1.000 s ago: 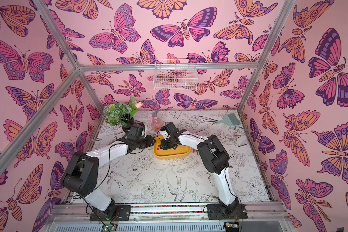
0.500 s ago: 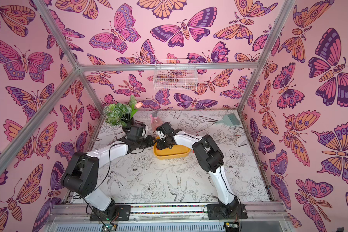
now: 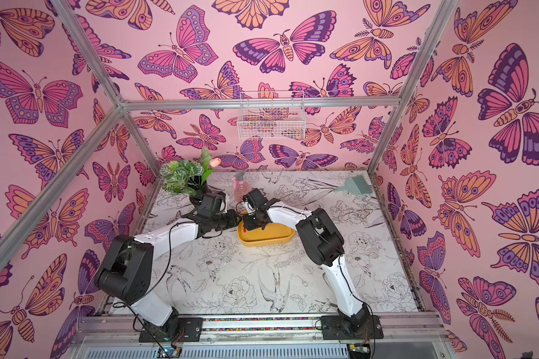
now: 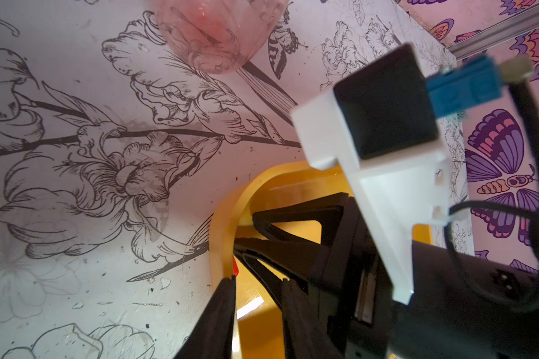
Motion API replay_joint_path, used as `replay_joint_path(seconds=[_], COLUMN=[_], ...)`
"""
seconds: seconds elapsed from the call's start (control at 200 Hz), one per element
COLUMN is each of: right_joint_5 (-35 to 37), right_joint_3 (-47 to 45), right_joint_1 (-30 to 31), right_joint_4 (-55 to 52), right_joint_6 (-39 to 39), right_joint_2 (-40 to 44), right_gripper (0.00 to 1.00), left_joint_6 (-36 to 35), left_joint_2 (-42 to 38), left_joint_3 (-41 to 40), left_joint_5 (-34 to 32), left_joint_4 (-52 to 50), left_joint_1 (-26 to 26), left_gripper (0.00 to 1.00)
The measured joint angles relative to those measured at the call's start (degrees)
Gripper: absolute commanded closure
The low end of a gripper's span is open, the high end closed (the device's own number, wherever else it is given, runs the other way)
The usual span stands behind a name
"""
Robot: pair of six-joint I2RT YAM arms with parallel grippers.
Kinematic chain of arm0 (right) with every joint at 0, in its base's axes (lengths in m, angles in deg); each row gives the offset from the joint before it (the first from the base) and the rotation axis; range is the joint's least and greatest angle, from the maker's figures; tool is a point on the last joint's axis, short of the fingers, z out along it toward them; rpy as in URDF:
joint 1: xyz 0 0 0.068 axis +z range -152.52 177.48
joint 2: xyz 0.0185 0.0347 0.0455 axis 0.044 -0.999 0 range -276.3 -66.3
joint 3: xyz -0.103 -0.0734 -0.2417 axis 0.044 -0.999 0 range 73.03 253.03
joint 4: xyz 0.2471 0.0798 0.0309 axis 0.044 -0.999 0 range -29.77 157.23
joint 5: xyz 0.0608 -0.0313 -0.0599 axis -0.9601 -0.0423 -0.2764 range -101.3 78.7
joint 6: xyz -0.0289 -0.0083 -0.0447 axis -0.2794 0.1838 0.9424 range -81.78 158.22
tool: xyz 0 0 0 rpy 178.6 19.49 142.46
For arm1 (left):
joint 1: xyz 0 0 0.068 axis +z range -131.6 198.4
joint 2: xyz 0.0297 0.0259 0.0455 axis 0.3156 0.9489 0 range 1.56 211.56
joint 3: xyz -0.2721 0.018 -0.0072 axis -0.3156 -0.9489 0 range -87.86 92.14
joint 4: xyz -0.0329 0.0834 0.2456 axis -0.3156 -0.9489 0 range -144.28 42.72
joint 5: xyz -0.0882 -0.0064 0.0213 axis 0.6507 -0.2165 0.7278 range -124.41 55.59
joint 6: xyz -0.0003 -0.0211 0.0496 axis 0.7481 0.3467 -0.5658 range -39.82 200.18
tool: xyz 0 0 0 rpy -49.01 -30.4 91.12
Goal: Take the screw protection sleeves out of the storage box
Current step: Pick up the screw protection sleeve from the storage box.
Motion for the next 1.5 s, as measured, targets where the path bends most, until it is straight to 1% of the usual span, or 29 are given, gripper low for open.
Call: replay_joint_path(seconds=[0.456, 0.631, 1.021, 1.277, 1.497], right_joint_5=[-0.63, -1.09, -1.07, -1.05, -0.55], right_joint_3=[3.23, 5.84, 6.56, 3.23, -3.45], right_joint_1=[0.00, 0.00, 0.00, 0.00, -0.20], right_joint_4=[-1.05, -1.92, -3.02, -2.14, -1.75], right_joint_6=[-0.17, -0.17, -0.15, -0.20, -0.44], right_joint_2=[-2.21, -3.80, -4.20, -2.03, 3.78], right_gripper=[0.74, 0.77, 0.90, 0.91, 0.91], left_joint_6=[0.02, 0.02, 0.02, 0.00, 0.00], left_joint_2=[0.00, 0.00, 0.04, 0.04, 0.04], left_joint_3=[0.04, 0.07, 0.09, 0.09, 0.09], left_joint_5=[0.00, -0.13, -0.35, -0.31, -0.31], left_joint_4=[-0.04, -0.17, -0.20, -0.17, -0.17], left_joint_1=[0.00, 0.00, 0.02, 0.00, 0.00], left_gripper=[0.69, 0.69, 0.69, 0.69, 0.69])
